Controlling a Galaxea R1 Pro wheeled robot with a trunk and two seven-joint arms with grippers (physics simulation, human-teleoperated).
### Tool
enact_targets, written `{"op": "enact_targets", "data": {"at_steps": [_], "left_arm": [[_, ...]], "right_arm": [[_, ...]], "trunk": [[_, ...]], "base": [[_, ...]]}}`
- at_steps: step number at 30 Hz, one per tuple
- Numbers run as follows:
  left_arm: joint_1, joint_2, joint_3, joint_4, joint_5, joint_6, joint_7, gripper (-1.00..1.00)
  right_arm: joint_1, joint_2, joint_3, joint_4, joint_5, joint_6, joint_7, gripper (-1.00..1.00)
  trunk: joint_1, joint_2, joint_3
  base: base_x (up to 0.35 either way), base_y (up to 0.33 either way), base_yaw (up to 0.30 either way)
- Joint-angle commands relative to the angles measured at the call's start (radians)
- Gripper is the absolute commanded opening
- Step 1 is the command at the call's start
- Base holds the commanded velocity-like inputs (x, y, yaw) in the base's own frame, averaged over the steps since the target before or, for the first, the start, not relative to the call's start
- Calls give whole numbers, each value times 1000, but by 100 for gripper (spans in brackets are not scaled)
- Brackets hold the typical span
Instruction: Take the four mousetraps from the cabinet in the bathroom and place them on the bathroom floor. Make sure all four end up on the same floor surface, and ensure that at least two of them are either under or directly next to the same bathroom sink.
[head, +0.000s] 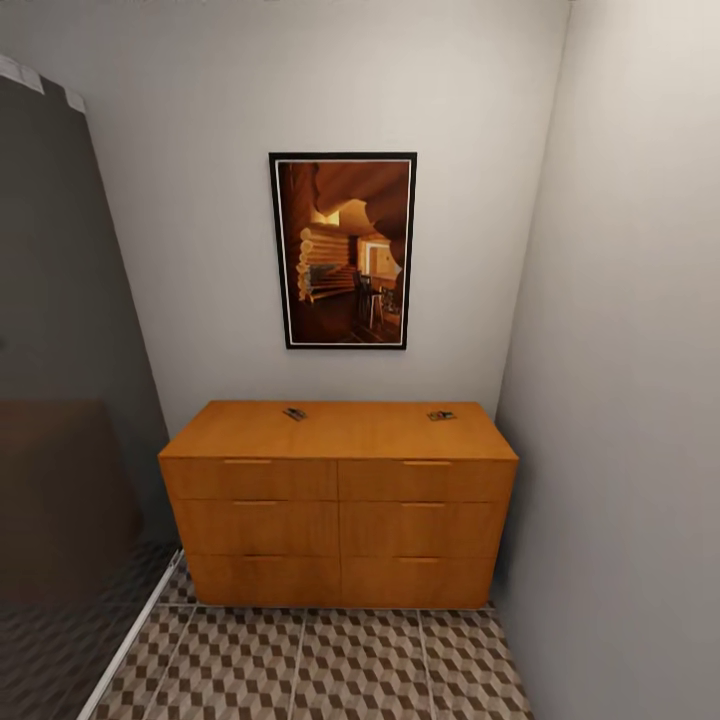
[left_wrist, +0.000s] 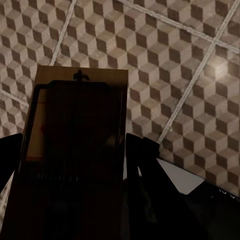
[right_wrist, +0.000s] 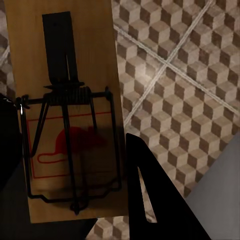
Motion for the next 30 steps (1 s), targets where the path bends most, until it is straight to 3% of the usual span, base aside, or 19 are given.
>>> {"op": "enact_targets", "data": {"at_steps": [1, 5, 30], "left_arm": [[-1, 0, -8, 0, 1, 6, 2, -100], [0, 0, -8, 0, 1, 6, 2, -100], [1, -4, -8, 0, 1, 6, 2, -100]], "right_arm": [[-2, 0, -1, 4, 7, -8, 0, -100], [-2, 1, -1, 4, 7, -8, 1, -100], [-2, 1, -1, 4, 7, -8, 0, -100]], "trunk": [[-4, 6, 2], [-19, 34, 14], [-19, 34, 14]], "base": [[0, 0, 0], [0, 0, 0], [0, 0, 0]]}}
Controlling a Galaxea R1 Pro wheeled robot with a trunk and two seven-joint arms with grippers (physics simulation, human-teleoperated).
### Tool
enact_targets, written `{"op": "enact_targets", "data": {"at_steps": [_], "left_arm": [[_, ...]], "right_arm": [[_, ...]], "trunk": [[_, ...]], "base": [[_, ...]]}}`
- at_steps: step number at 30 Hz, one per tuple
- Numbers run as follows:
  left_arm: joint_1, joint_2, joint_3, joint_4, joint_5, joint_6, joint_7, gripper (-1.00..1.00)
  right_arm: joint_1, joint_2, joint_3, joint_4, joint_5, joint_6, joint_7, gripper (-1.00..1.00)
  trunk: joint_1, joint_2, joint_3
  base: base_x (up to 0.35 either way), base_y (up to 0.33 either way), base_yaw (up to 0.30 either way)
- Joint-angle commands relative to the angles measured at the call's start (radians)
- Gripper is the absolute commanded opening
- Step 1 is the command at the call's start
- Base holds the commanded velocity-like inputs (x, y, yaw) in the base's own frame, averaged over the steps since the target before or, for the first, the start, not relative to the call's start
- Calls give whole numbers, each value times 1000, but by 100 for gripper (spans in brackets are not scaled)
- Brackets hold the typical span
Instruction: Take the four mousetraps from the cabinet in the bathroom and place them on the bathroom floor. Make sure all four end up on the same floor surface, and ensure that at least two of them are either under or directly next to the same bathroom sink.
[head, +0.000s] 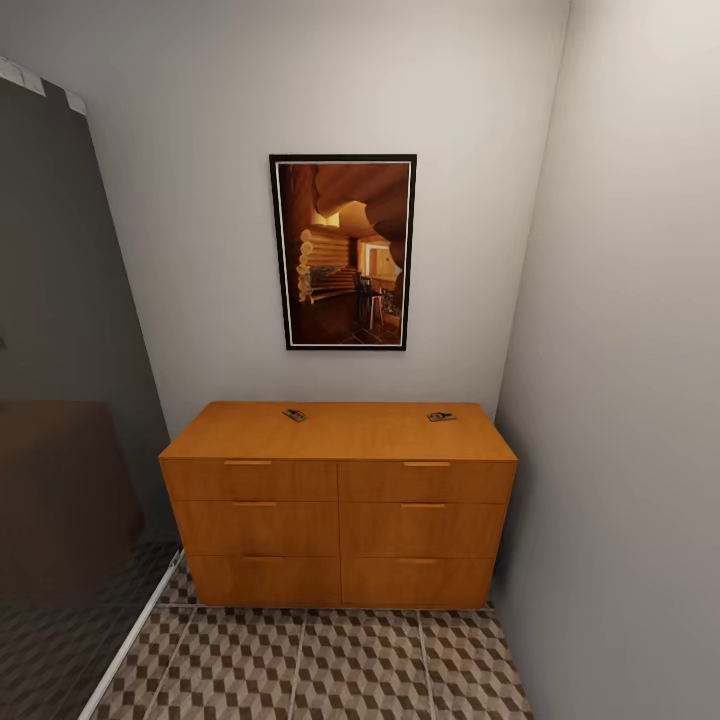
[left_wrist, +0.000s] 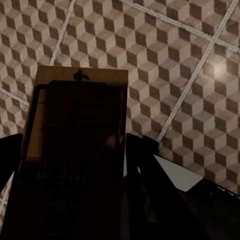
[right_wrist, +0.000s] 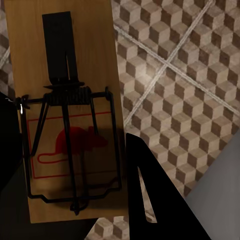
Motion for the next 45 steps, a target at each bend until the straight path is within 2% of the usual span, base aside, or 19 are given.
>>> {"op": "enact_targets", "data": {"at_steps": [1, 45], "left_arm": [[-1, 0, -8, 0, 1, 6, 2, -100], [0, -1, -8, 1, 1, 7, 2, -100]], "right_arm": [[-2, 0, -1, 4, 7, -8, 0, -100], [-2, 0, -1, 4, 7, -8, 0, -100]], "trunk": [[0, -1, -2], [0, -1, -2]], "base": [[0, 0, 0], [0, 0, 0]]}}
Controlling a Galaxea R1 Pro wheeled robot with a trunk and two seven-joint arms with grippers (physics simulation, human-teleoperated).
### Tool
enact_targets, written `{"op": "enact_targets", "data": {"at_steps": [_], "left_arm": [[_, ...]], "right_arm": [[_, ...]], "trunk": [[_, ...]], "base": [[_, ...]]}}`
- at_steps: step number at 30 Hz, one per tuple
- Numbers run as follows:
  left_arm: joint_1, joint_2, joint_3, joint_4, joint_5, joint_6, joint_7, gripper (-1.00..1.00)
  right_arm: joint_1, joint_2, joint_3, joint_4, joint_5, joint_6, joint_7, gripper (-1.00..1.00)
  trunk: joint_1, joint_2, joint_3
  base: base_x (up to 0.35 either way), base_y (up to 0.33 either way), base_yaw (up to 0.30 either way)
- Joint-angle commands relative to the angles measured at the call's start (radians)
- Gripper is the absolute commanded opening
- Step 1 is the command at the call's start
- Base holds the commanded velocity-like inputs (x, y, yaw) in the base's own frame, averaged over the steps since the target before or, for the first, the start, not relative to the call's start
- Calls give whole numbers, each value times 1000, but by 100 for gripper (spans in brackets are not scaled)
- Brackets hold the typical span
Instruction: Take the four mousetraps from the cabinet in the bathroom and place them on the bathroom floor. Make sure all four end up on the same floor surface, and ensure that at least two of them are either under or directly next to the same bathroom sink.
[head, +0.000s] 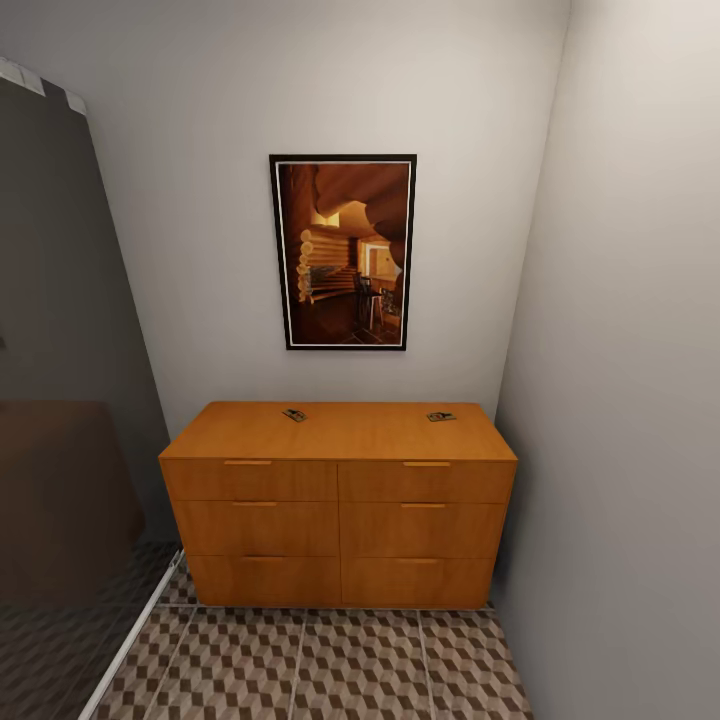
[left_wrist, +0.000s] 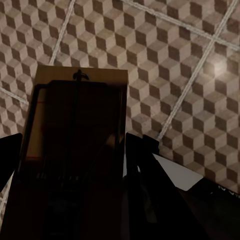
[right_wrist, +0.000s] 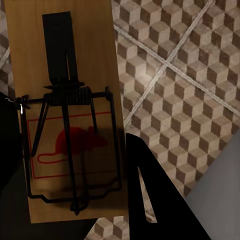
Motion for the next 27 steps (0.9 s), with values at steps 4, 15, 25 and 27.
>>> {"op": "enact_targets", "data": {"at_steps": [4, 15, 25, 27], "left_arm": [[6, -4, -9, 0, 1, 6, 2, -100], [13, -8, -9, 0, 1, 7, 2, -100], [14, -8, -9, 0, 1, 7, 2, -100], [14, -8, -9, 0, 1, 7, 2, -100]], "right_arm": [[-2, 0, -1, 4, 7, -8, 0, -100], [10, -1, -1, 5, 8, -7, 1, -100], [29, 5, -1, 5, 6, -8, 2, -100], [40, 5, -1, 5, 6, -9, 1, -100]], "trunk": [[0, -1, -2], [0, -1, -2], [-38, 69, 30], [-42, 76, 33]], "base": [[0, 0, 0], [0, 0, 0], [0, 0, 0], [0, 0, 0]]}}
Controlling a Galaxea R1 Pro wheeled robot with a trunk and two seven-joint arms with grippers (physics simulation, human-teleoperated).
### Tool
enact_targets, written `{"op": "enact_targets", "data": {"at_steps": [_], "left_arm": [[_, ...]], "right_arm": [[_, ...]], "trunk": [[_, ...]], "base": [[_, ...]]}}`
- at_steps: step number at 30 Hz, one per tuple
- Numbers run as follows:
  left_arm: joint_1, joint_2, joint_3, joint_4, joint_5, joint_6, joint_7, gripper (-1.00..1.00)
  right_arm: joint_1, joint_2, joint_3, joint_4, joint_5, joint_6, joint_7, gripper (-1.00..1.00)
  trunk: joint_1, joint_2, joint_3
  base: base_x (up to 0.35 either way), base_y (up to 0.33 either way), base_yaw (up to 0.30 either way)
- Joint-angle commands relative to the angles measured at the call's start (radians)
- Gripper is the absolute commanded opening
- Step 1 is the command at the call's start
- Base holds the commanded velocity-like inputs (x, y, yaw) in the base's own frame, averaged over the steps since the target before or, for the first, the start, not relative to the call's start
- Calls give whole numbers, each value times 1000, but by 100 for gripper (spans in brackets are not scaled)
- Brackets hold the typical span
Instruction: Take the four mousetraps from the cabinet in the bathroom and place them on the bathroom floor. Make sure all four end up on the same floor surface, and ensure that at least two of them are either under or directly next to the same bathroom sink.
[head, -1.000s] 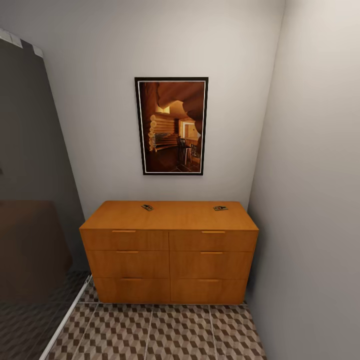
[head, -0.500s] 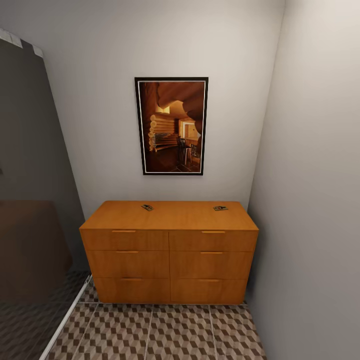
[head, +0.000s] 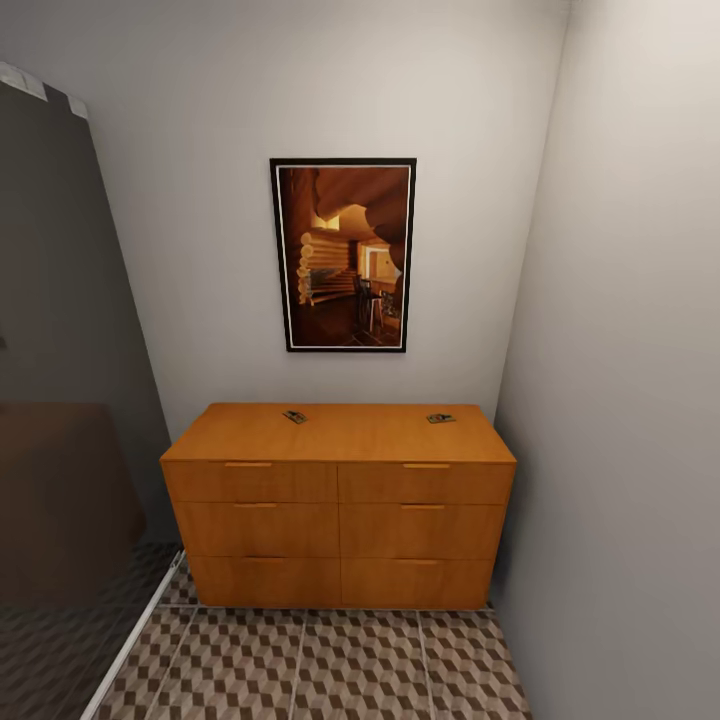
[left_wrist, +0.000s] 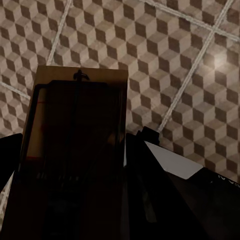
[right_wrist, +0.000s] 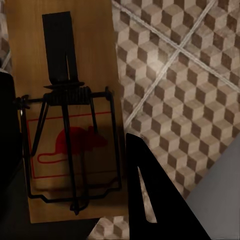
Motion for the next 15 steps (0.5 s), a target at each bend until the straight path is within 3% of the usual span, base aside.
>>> {"op": "enact_targets", "data": {"at_steps": [1, 15], "left_arm": [[-1, -1, -8, 1, 1, 5, 3, -100], [3, -2, -8, 0, 1, 4, 3, -100]], "right_arm": [[3, -1, -1, 4, 5, -8, 1, -100], [38, 3, -1, 3, 7, -2, 3, -100]], "trunk": [[0, -2, -2], [0, -2, -2]], "base": [[0, 0, 0], [0, 0, 0]]}}
